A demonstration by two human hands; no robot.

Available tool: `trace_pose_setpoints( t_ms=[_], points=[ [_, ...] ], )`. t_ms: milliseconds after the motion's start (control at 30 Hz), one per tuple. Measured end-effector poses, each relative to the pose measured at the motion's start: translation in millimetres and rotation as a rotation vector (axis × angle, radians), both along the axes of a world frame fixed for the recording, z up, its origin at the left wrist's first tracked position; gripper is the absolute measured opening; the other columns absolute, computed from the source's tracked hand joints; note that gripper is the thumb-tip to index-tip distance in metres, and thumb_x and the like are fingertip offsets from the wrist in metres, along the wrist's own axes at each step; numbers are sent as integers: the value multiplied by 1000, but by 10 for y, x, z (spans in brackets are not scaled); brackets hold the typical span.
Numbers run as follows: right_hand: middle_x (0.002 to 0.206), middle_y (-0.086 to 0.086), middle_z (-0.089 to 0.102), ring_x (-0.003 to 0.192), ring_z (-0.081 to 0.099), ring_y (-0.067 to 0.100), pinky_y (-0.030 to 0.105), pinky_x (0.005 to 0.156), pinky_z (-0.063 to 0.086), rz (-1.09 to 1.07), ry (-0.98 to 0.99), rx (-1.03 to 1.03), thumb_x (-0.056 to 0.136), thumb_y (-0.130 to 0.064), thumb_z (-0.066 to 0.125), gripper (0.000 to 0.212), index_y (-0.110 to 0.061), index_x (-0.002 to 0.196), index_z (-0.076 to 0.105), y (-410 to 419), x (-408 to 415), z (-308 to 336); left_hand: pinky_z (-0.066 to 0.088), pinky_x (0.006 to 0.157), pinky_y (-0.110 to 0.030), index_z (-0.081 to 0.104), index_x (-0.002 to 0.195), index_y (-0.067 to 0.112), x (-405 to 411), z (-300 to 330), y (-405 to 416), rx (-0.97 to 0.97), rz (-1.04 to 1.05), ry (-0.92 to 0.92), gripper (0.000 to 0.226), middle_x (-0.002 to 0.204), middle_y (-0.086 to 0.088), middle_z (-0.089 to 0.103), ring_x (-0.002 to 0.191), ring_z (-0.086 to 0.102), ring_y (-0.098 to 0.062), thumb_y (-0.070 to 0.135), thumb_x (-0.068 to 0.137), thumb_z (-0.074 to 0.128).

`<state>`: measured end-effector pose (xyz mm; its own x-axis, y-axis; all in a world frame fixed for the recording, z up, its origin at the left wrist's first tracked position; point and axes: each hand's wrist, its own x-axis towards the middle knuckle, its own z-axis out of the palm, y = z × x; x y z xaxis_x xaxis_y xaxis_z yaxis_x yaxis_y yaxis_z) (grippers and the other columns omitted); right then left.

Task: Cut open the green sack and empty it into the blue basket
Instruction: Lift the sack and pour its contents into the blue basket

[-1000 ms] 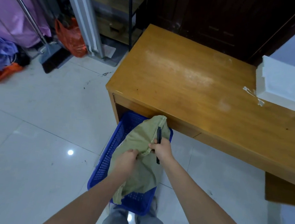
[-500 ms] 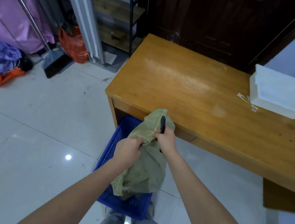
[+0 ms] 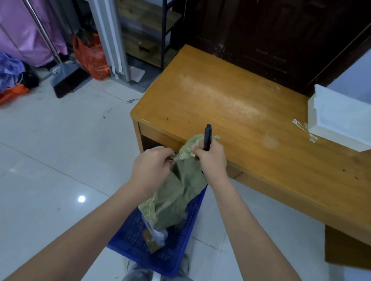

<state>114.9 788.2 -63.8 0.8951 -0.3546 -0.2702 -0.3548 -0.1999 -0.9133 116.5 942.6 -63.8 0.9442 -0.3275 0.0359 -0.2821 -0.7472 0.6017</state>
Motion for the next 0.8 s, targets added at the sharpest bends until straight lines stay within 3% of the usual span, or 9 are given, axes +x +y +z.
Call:
trace_pose_setpoints(
  t_ms=[100, 200, 333, 400, 467, 567, 700, 800],
  points=[
    [61, -2, 36, 53, 35, 12, 21, 50, 29, 2, -47, -93, 85, -4, 58, 36, -19, 63, 33, -17, 7, 99, 48, 67, -35, 71, 93, 12, 26, 197, 5, -25, -9, -45, 23, 93, -4, 72, 89, 63, -26, 6, 82, 52],
    [59, -2, 34, 52, 32, 12, 16, 48, 29, -9, -141, -65, 84, 0, 58, 39, -20, 61, 32, -38, 52, 305, 51, 71, -35, 71, 97, 13, 132, 333, 51, -119, -16, -119, 29, 96, -4, 72, 91, 64, -25, 4, 79, 50],
    [57, -3, 32, 50, 32, 12, 21, 51, 31, -36, -166, -57, 81, 0, 61, 42, -20, 59, 31, -47, 17, 352, 52, 76, -43, 71, 99, 9, 190, 412, 113, -87, -37, -127, 31, 98, -9, 73, 93, 64, -32, 2, 79, 50],
    [57, -3, 32, 49, 31, 12, 19, 50, 30, -7, -155, -46, 81, -3, 63, 42, -19, 59, 31, -38, 43, 376, 52, 79, -44, 70, 102, 9, 263, 433, 135, -85, -30, -130, 33, 102, -10, 71, 97, 63, -33, 6, 78, 47],
    [56, -2, 30, 49, 30, 14, 26, 53, 28, 5, -119, -64, 83, -8, 64, 42, -19, 60, 30, -37, 17, 357, 50, 81, -45, 68, 107, 11, 260, 455, 137, 9, -72, -66, 33, 108, -10, 70, 103, 60, -34, 6, 81, 48],
    [58, -3, 30, 51, 29, 14, 29, 57, 28, -6, -153, -53, 87, -19, 64, 42, -20, 62, 29, -53, 11, 409, 50, 78, -46, 67, 105, 9, 262, 499, 171, 1, -74, -76, 31, 105, -11, 68, 99, 60, -35, 7, 82, 46],
    [77, -3, 39, 76, 42, 18, 29, 69, 33, 47, -227, -168, 81, -28, 70, 38, -23, 68, 34, -193, 7, 500, 49, 78, -45, 65, 97, 4, 290, 713, 234, -120, -75, -146, 25, 97, -14, 67, 93, 60, -32, -4, 81, 48],
    [81, -14, 34, 98, 36, 16, 28, 81, 30, 173, -221, -334, 72, -30, 78, 45, -24, 71, 34, -314, 43, 594, 46, 77, -25, 66, 93, 1, 329, 999, 296, -225, -113, -225, 25, 93, -15, 67, 88, 57, -18, -12, 81, 50]
  ],
)
